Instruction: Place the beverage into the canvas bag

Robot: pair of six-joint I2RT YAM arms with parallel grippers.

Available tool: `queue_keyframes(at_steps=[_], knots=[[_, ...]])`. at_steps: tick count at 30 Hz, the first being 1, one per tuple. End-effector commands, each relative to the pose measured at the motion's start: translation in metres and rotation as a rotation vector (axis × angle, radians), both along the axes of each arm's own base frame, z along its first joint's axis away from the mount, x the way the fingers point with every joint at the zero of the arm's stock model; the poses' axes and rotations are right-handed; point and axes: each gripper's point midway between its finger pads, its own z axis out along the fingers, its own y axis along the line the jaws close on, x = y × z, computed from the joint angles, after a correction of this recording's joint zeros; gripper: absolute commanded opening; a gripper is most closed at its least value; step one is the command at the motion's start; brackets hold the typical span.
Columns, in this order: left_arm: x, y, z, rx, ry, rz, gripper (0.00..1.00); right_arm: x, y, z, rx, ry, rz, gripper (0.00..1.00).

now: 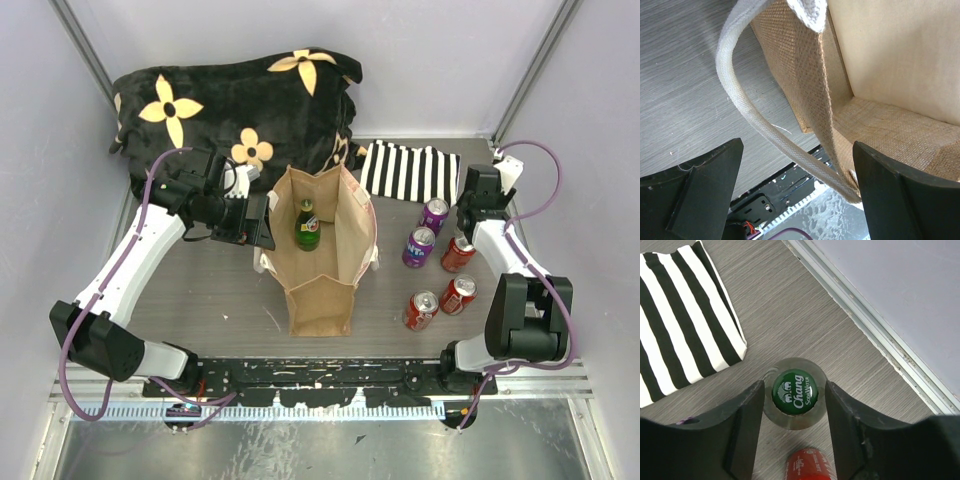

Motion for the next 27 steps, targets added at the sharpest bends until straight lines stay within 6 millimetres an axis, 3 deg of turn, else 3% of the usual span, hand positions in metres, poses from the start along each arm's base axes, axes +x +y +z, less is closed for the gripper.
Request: queue_keyframes(at_steps=[1,11,17,27], knots=[[-0.001,-0.003,0.002,-0.022,-0.005,-0.007,0.98,0.012,-0.006,0.017,-0.019,-0.067,-0.020,0.51],[-0.002,-0.003,0.000,-0.023,-0.004,-0.010,0.98,0.013,-0.005,0.024,-0.012,-0.095,-0.015,0.02],[-0.001,-0.005,0.000,-0.032,-0.004,-0.005,0.98,0.013,-0.003,0.034,-0.005,-0.117,-0.006,0.01],[-0.001,-0.005,0.001,-0.039,-0.007,-0.005,0.98,0.022,0.000,0.089,-0.010,-0.227,0.016,0.01]])
